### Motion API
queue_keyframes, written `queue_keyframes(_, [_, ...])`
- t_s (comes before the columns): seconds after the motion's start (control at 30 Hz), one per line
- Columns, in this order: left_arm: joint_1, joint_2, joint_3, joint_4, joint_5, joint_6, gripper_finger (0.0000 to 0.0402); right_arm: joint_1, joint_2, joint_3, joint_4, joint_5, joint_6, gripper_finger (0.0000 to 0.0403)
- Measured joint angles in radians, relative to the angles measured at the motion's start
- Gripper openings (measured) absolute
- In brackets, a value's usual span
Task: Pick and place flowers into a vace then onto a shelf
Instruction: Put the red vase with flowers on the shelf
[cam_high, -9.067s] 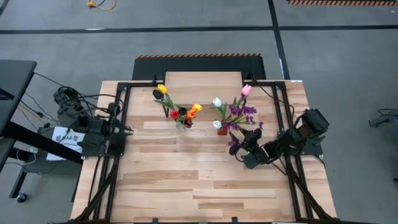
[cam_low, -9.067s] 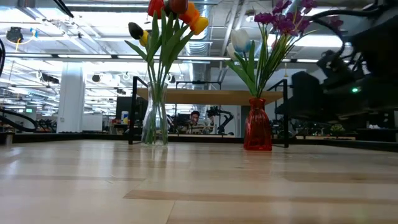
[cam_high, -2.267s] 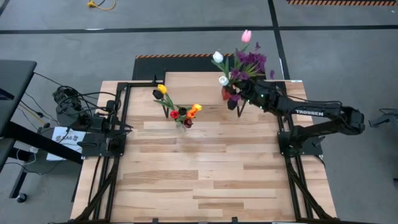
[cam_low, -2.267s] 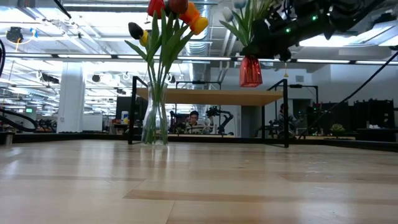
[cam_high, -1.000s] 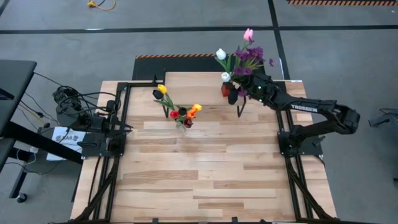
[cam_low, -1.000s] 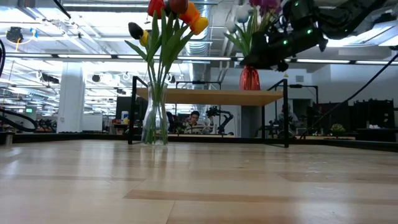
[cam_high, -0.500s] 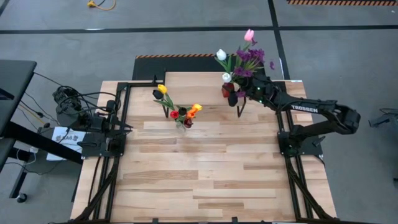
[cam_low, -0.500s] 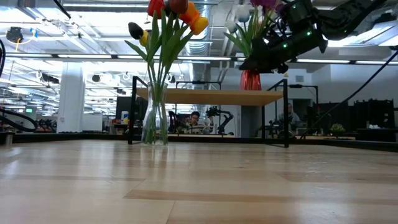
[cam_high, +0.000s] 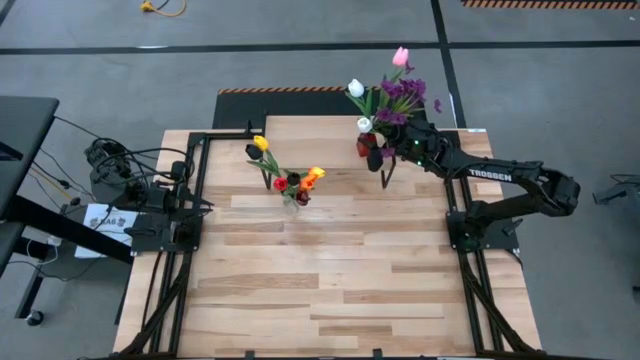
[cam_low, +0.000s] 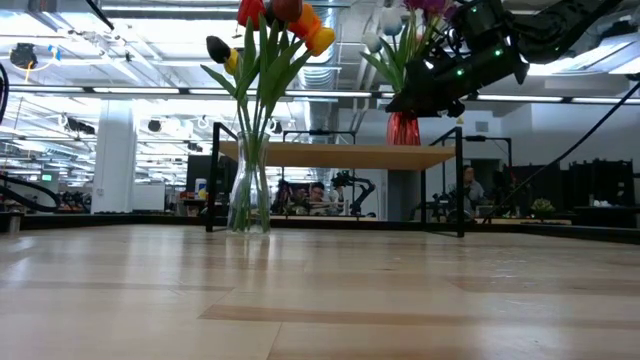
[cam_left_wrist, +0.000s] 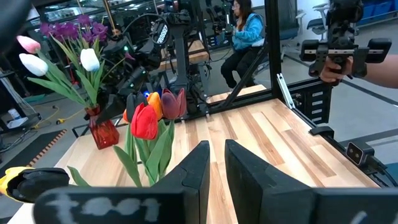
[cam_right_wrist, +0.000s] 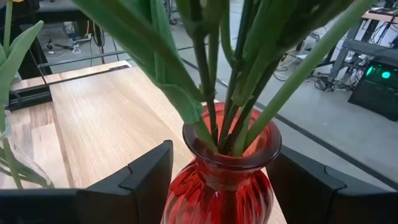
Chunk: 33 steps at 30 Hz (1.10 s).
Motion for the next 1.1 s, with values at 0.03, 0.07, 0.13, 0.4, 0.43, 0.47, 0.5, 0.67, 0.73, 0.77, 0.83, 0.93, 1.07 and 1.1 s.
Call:
queue_keyframes(0.03, [0.0, 0.0, 0.0, 0.0, 0.0, 0.0, 0.0041, 0.0, 0.0, 0.0, 0.0, 0.0, -0.002, 0.024])
queue_keyframes(0.07, [0.0, 0.0, 0.0, 0.0, 0.0, 0.0, 0.0041, 0.0, 0.0, 0.0, -0.002, 0.0, -0.005, 0.024])
queue_keyframes(0.13, [0.0, 0.0, 0.0, 0.0, 0.0, 0.0, 0.0041, 0.004, 0.0, 0.0, -0.005, 0.0, -0.015, 0.024])
queue_keyframes(0.4, [0.0, 0.0, 0.0, 0.0, 0.0, 0.0, 0.0041, 0.013, 0.0, 0.0, -0.006, 0.0, -0.027, 0.024])
queue_keyframes(0.43, [0.0, 0.0, 0.0, 0.0, 0.0, 0.0, 0.0041, 0.013, 0.0, 0.0, -0.006, 0.0, -0.028, 0.024])
queue_keyframes(0.47, [0.0, 0.0, 0.0, 0.0, 0.0, 0.0, 0.0041, 0.013, 0.0, 0.0, -0.006, 0.0, -0.028, 0.024])
queue_keyframes(0.5, [0.0, 0.0, 0.0, 0.0, 0.0, 0.0, 0.0041, 0.013, 0.0, 0.0, -0.006, 0.002, -0.028, 0.024])
queue_keyframes(0.67, [0.0, 0.0, 0.0, 0.0, 0.0, 0.0, 0.0041, 0.014, 0.0, 0.0, -0.008, 0.022, -0.028, 0.024])
queue_keyframes(0.73, [0.0, 0.0, 0.0, 0.0, 0.0, 0.0, 0.0041, 0.013, 0.0, 0.0, -0.009, 0.024, -0.028, 0.024])
queue_keyframes(0.77, [0.0, 0.0, 0.0, 0.0, 0.0, 0.0, 0.0041, 0.013, 0.0, 0.0, -0.009, 0.025, -0.028, 0.024])
queue_keyframes(0.83, [0.0, 0.0, 0.0, 0.0, 0.0, 0.0, 0.0041, 0.014, 0.0, 0.0, -0.009, 0.026, -0.04, 0.024])
queue_keyframes(0.93, [0.0, 0.0, 0.0, 0.0, 0.0, 0.0, 0.0041, 0.02, 0.0, 0.0, -0.008, 0.028, -0.044, 0.0245])
queue_keyframes(1.07, [0.0, 0.0, 0.0, 0.0, 0.0, -0.004, 0.0041, 0.021, 0.0, 0.0, -0.009, 0.055, -0.045, 0.0266])
queue_keyframes(1.1, [0.0, 0.0, 0.0, 0.0, 0.0, -0.004, 0.0041, 0.022, 0.0, 0.0, -0.009, 0.074, -0.047, 0.0272])
